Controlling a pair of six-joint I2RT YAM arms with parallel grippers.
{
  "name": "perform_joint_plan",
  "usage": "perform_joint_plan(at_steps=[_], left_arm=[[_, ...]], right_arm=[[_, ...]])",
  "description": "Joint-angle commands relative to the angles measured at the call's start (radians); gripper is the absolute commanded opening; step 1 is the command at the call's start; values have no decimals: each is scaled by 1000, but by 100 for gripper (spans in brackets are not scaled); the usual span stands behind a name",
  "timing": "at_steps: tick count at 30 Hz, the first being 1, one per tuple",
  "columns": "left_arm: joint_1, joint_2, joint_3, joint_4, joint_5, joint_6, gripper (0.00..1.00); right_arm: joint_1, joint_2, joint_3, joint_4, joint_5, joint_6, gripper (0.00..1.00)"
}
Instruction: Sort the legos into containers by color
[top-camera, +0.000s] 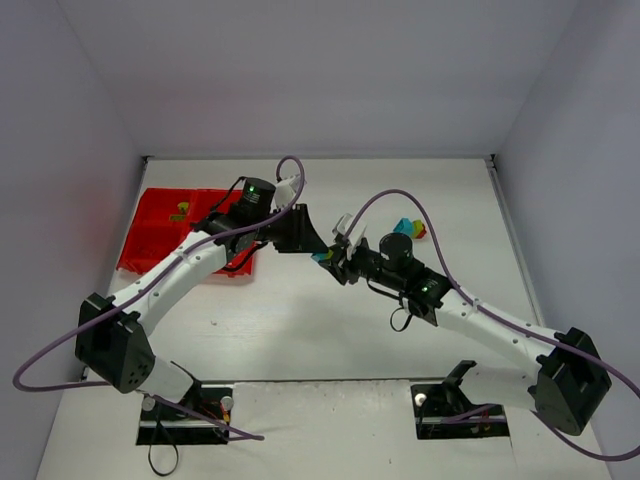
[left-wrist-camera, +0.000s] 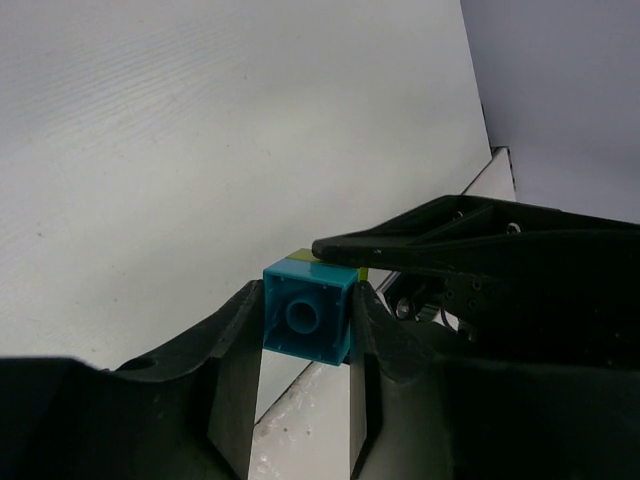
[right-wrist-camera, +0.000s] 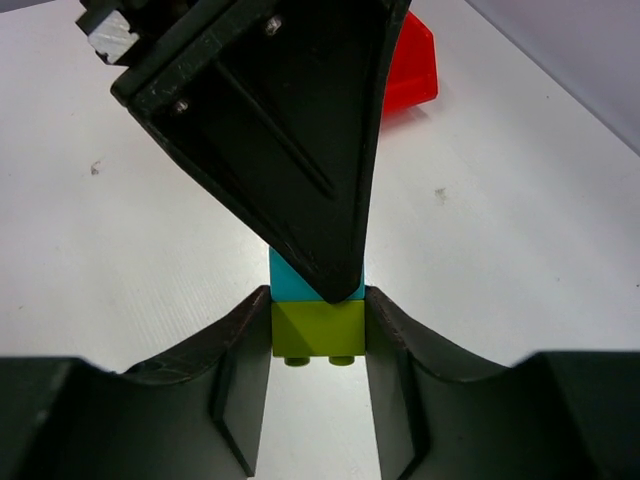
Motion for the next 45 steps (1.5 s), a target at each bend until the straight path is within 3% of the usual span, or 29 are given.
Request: perform_joint_plan(at_steps=[1,4,8,23,39,45], left_arm=[[-11,-44,13,75,58,-28,0],[-11,-52,10,72,58,-28,0],[-10,-58,13,71,59,-30,0],[-8,-49,60,-58,-57,75,0],[-8,-55,76,-61,-45,70,0],[-8,-53,72,-57,-40,67,0]], right_arm=[[6,-16,14,77,24,-2,39],[6,-16,9,77,28,-2,50],[6,-14,3,78,27,2,54],[6,-10,5,52,16,-6,46],[6,29,0,70,10,9,47],[6,36,-6,90,10,14,41]])
